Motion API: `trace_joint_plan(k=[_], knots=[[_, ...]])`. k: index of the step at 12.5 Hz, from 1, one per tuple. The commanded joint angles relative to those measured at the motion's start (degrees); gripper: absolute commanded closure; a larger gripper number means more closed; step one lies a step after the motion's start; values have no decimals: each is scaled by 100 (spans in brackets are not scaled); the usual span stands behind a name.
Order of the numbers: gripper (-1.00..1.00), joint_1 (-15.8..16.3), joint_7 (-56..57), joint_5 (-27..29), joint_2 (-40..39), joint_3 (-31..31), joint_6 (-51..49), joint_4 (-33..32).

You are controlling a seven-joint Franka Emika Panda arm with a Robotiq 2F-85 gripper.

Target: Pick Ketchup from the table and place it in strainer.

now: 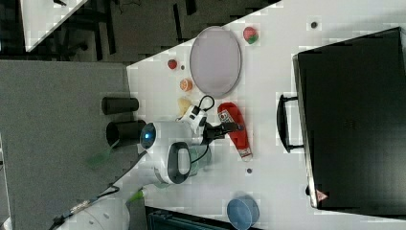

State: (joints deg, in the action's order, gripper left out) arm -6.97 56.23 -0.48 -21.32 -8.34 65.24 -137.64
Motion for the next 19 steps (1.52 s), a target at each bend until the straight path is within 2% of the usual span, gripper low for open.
trace_joint_plan(k=[1,3,7,12,16,19], knots=[[-68,-20,198,-5,-90,46,251,-13],[-21,-20,201,-4,-63,48,256,2],[-21,-20,200,-3,374,45,67,14],[-21,-6,108,2,1832,-97,-1432,123],[-21,75,-769,9,2812,-613,-2991,410],[-21,167,-1542,43,3133,-1224,-3342,609]])
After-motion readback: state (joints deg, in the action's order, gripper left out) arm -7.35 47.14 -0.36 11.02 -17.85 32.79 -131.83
